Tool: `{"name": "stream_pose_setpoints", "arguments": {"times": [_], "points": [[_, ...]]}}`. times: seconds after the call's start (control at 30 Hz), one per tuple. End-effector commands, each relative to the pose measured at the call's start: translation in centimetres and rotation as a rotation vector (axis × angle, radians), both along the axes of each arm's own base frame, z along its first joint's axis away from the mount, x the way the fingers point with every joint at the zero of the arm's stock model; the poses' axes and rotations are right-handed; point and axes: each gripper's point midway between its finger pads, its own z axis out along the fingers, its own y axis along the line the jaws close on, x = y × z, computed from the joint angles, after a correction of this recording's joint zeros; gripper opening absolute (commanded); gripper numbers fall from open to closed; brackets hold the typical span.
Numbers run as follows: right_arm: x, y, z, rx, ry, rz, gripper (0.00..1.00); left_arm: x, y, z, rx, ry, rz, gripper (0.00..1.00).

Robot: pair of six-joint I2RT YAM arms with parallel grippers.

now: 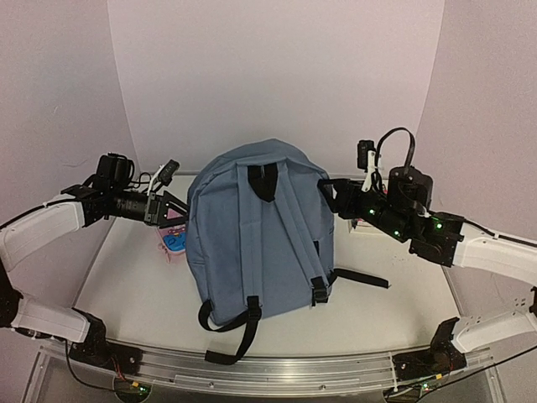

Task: Pack the student bag
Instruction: Adjust the student bag at the center of the board.

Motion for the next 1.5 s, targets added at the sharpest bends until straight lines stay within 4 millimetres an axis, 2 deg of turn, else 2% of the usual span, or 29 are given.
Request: {"name": "stream_pose_setpoints", "arguments": {"times": [0.0, 0.13, 0.3, 0.37, 0.5, 0.67, 0.87, 1.03, 1.17, 1.2, 1.3, 1.4, 1.47], "points": [[2.1, -0.5, 5.1, 0.111, -0.143, -0.119, 0.5, -2.3, -1.6, 2.9, -0.092, -0.077, -0.062, 1.0], [2.9, 0.0, 4.8, 0.118, -0.145, -0.135, 0.53, -3.8, -2.6, 4.3, -0.156, -0.107, -0.066, 1.0], [2.7, -1.8, 4.7, 0.167, -0.104, -0.205, 0.83, -6.3, -5.3, 5.4, -0.179, -0.134, -0.112, 1.0], [2.2, -2.8, 4.6, 0.178, -0.066, -0.224, 0.9, -7.5, -6.9, 6.0, -0.188, -0.145, -0.145, 1.0], [0.7, -4.7, 4.1, 0.213, 0.043, -0.249, 0.98, -9.0, -10.2, 6.0, -0.168, -0.139, -0.213, 1.0], [-2.2, -5.8, 3.9, 0.292, 0.191, -0.185, 0.98, -10.3, -14.0, 6.2, -0.151, -0.16, -0.291, 1.0], [-5.3, -3.9, 5.5, 0.381, 0.296, 0.015, 0.98, -11.7, -17.7, 6.0, -0.149, -0.166, -0.374, 1.0], [-7.2, -3.9, 7.3, 0.452, 0.331, 0.099, 0.98, -12.0, -19.4, 5.5, -0.14, -0.171, -0.372, 1.0], [-8.1, -3.3, 7.7, 0.474, 0.364, 0.159, 0.98, -12.6, -20.4, 5.5, -0.151, -0.164, -0.391, 1.0], [-8.1, -3.0, 7.7, 0.472, 0.369, 0.167, 0.96, -12.8, -20.7, 5.7, -0.155, -0.163, -0.399, 1.0], [-8.1, -2.2, 7.7, 0.455, 0.379, 0.197, 0.77, -13.2, -21.5, 5.3, -0.143, -0.147, -0.421, 1.0], [-7.8, -1.5, 7.6, 0.438, 0.383, 0.203, 0.75, -13.2, -21.9, 4.9, -0.127, -0.138, -0.425, 1.0], [-7.5, -1.4, 7.4, 0.429, 0.381, 0.194, 0.7, -13.1, -21.9, 4.7, -0.118, -0.143, -0.417, 1.0]]}}
